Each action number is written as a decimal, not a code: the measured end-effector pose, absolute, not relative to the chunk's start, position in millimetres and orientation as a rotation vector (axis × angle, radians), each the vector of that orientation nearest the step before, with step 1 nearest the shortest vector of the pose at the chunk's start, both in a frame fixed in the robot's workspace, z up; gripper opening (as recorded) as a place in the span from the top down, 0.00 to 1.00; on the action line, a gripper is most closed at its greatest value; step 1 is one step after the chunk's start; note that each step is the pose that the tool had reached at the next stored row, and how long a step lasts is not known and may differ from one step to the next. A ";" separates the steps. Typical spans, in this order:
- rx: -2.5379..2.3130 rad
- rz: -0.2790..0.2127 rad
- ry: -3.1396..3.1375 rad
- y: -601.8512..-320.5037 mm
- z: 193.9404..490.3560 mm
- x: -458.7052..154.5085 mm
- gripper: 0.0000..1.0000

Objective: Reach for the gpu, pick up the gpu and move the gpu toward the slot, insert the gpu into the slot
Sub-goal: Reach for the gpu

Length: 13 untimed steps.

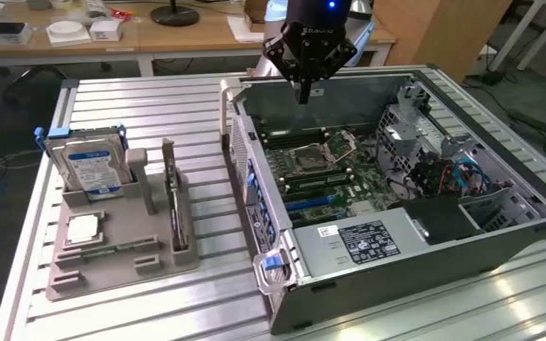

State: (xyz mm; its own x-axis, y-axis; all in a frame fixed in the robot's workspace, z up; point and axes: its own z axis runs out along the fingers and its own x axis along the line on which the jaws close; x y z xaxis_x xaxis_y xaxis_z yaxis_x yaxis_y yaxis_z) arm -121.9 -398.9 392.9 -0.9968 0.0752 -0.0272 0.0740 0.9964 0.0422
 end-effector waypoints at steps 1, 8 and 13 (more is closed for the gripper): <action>0.116 0.064 3.110 -398.9 392.9 -121.9 0.90; 0.117 0.064 3.110 -398.8 392.8 -123.0 0.90; 0.116 0.064 3.110 -398.8 392.9 -126.2 0.90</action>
State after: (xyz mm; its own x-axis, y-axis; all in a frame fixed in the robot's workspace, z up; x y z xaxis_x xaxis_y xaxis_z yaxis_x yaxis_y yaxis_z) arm -126.2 -398.8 392.9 -0.9968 0.0752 -0.0272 0.0740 0.9964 0.0422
